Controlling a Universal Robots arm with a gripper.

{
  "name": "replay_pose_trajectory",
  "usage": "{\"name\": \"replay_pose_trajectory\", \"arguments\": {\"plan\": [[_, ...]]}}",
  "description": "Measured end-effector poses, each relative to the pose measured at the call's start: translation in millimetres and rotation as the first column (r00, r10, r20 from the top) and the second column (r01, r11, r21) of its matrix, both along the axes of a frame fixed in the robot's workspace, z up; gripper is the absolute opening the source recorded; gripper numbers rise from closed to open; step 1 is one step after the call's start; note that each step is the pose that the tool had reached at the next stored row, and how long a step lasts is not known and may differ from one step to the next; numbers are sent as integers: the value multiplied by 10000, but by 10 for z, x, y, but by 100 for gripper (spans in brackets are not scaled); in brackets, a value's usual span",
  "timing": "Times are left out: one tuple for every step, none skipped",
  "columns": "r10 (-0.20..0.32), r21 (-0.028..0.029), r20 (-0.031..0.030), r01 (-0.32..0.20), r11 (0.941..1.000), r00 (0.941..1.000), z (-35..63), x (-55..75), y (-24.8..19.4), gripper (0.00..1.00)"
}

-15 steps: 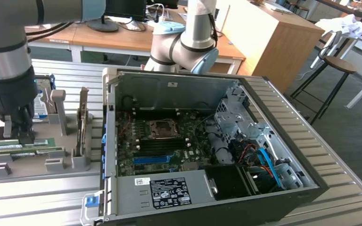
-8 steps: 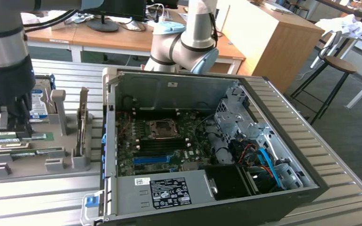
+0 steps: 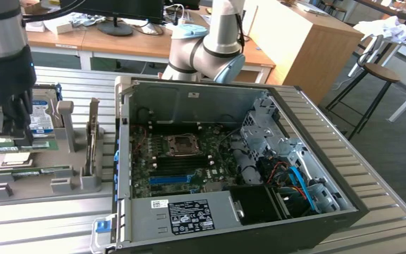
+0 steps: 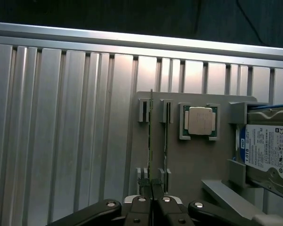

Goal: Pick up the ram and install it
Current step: 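Pick up the ram and move it above insertion slot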

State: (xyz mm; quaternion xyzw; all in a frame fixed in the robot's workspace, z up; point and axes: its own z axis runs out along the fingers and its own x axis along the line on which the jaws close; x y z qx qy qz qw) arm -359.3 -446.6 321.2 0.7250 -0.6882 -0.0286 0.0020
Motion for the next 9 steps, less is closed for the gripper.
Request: {"name": "replay_pose_trajectory", "arguments": {"plan": [[0,0,0,0,10000,10000,24,0,0,11],[0,0,0,0,10000,10000,45,0,0,11],[0,0,1,0,10000,10000,65,0,0,11],[0,0,0,0,10000,10000,84,0,0,11],[0,0,0,0,10000,10000,104,0,0,11],[0,0,0,0,10000,10000,122,0,0,11],[0,0,-1,0,10000,10000,141,0,0,11],[0,0,0,0,10000,10000,161,0,0,11],[0,0,0,0,10000,10000,182,0,0,11]]}}
